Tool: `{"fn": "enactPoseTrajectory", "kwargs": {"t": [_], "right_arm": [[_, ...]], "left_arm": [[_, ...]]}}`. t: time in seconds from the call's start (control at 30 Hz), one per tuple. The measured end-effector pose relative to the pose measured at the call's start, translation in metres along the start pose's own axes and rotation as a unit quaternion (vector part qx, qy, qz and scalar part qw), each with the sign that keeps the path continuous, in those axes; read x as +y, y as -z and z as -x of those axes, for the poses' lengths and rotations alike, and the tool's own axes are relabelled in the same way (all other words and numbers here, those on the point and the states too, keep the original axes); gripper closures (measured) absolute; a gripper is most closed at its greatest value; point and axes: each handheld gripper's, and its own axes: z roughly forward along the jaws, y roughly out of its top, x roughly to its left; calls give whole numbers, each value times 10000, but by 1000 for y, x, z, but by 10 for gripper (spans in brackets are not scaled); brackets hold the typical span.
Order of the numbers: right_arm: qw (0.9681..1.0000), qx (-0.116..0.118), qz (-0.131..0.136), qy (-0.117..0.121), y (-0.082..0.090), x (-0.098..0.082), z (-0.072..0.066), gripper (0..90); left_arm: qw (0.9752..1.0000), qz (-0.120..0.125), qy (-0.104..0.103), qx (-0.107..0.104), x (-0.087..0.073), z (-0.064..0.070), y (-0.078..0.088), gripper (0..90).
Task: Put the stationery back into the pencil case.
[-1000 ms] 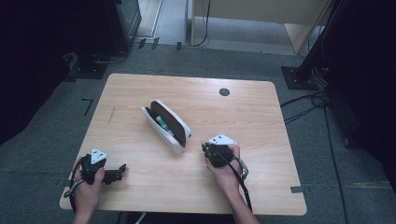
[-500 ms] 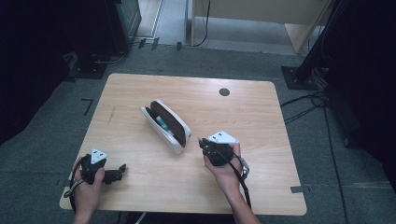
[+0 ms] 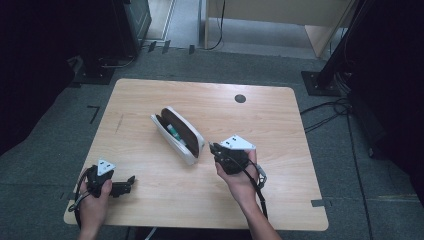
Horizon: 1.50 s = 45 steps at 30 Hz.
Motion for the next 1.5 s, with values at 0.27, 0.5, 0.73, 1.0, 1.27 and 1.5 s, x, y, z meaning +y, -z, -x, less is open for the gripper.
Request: {"fn": "enactPoseTrajectory", "kwargs": {"t": [0.27,0.5,0.73,1.0,1.27,1.5], "right_arm": [[9999,84,88,75,1,15,-5,816],[9995,207,191,170,-2,32,-14,816],[9988,335,263,245,-9,51,-22,816],[9980,515,283,219,-28,63,-27,816],[9970,624,297,362,-51,73,-37,816],[9965,644,251,464,-76,81,-43,815]], "left_arm": [[10000,-4,-10,0,0,0,0,0],[10000,-6,-11,0,0,0,0,0],[10000,0,-6,3,0,0,0,0],[10000,6,0,-1,0,0,0,0],[10000,9,5,0,0,0,0,0],[10000,13,3,-20,0,0,0,0]]}}
